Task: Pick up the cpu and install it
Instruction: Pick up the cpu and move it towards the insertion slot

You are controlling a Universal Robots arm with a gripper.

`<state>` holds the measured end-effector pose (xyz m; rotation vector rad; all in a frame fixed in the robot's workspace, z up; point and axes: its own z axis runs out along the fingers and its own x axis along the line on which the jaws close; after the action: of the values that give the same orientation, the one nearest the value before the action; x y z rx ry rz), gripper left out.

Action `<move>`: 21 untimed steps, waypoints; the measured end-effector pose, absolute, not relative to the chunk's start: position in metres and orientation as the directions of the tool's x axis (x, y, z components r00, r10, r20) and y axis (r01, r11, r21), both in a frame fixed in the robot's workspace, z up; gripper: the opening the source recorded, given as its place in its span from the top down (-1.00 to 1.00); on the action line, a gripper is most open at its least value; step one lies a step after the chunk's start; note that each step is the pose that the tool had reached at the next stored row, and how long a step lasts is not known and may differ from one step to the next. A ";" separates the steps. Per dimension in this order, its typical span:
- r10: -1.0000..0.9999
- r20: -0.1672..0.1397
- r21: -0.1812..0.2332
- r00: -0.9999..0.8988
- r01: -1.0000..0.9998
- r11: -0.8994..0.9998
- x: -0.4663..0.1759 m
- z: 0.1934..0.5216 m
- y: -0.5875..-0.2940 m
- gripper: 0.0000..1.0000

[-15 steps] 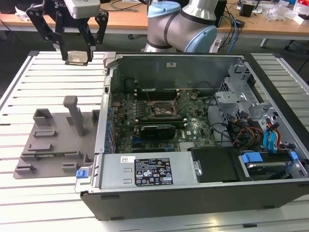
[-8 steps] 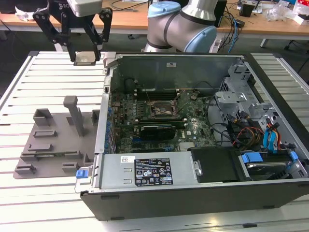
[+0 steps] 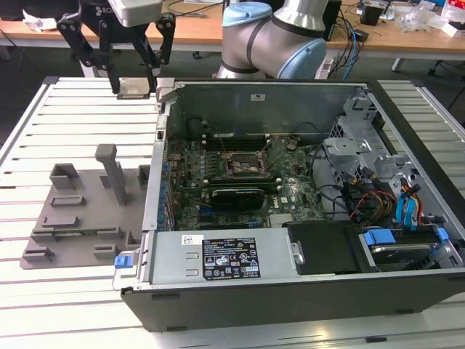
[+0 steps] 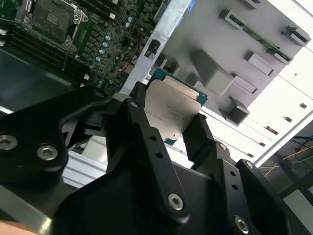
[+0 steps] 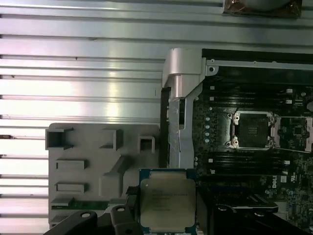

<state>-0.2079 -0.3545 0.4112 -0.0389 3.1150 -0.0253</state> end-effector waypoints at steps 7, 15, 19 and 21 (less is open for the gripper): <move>-0.025 -0.026 -0.017 -0.999 -0.025 1.000 -0.185 0.409 -0.354 -0.09; -0.025 -0.026 -0.017 -0.999 -0.025 1.000 -0.161 0.408 -0.354 -0.09; -0.025 -0.026 -0.017 -0.999 -0.025 1.000 -0.154 0.407 -0.354 -0.09; -0.025 -0.026 -0.017 -0.999 -0.025 1.000 -0.150 0.407 -0.354 -0.09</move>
<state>-0.1502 -0.3544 0.4069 -0.0389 3.1150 -0.0253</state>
